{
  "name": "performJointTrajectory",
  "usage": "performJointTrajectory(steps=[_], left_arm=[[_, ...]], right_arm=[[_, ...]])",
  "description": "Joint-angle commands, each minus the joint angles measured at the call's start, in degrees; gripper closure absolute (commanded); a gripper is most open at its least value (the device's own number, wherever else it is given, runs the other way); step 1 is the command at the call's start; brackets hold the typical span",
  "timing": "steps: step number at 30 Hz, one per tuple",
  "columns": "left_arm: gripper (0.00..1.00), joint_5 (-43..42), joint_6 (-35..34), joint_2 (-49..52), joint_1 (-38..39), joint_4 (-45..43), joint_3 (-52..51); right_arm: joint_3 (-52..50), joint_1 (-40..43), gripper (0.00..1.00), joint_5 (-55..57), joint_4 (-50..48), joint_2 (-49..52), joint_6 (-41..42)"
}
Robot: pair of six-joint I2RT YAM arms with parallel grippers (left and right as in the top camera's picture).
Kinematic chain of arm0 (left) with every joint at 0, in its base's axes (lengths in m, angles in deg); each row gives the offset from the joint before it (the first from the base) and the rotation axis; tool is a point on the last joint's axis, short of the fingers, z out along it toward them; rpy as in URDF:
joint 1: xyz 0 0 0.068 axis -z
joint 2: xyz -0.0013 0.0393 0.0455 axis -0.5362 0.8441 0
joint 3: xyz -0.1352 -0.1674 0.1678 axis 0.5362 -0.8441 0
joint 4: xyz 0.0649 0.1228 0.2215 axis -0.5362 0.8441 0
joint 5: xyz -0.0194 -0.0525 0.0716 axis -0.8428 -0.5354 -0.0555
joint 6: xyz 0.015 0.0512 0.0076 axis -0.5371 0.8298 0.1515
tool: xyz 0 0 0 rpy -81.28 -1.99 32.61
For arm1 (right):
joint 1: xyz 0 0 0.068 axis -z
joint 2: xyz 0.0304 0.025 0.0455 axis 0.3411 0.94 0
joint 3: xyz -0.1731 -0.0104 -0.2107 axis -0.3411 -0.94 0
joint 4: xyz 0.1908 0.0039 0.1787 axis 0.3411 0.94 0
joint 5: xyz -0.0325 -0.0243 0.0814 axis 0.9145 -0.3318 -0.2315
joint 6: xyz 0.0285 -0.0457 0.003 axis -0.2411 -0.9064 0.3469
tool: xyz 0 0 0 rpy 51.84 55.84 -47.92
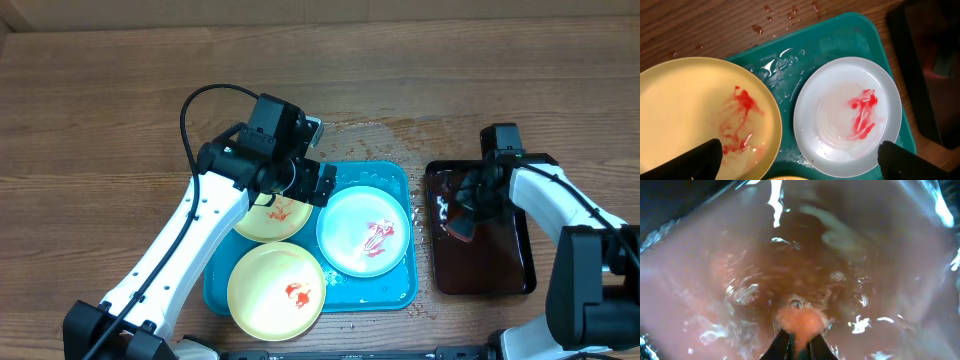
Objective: Clean dirty plates on tray and stack at the side
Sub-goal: 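Lower the right gripper onto the green sponge and close on it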
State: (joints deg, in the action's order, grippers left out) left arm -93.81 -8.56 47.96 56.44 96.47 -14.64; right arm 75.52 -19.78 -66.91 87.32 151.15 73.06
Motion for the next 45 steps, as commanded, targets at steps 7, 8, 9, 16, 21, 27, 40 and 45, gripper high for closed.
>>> performJointTrajectory(steps=[7, 8, 9, 16, 21, 27, 40, 45], left_arm=[[0.0, 0.7, 0.1, 0.2, 0.0, -0.2, 1.4], [0.0, 0.7, 0.1, 0.2, 0.0, -0.2, 1.4], [0.0, 0.7, 0.1, 0.2, 0.0, -0.3, 1.4], [0.0, 0.7, 0.1, 0.2, 0.0, -0.3, 1.4], [0.0, 0.7, 0.1, 0.2, 0.0, -0.4, 1.4], [0.0, 0.7, 0.1, 0.2, 0.0, -0.5, 1.4], [0.0, 0.7, 0.1, 0.2, 0.0, -0.3, 1.4], [0.0, 0.7, 0.1, 0.2, 0.0, -0.4, 1.4]], right_arm=[[-0.1, 6.0, 0.21, 0.7, -0.3, 0.6, 0.0], [0.2, 6.0, 0.16, 0.7, 0.1, 0.6, 0.0], [0.6, 6.0, 0.14, 0.7, 0.7, 0.5, 0.0], [4.8, 5.9, 0.0, -2.1, 8.3, -2.4, 2.7], [5.2, 5.9, 0.0, -3.9, 14.4, -6.0, 9.4], [3.8, 5.6, 0.0, -11.7, 16.9, -6.8, 15.7], [-11.0, 1.8, 0.05, -15.8, -1.5, -6.8, 24.1], [-11.0, 1.8, 0.22, -15.6, -3.0, -6.8, 24.1]])
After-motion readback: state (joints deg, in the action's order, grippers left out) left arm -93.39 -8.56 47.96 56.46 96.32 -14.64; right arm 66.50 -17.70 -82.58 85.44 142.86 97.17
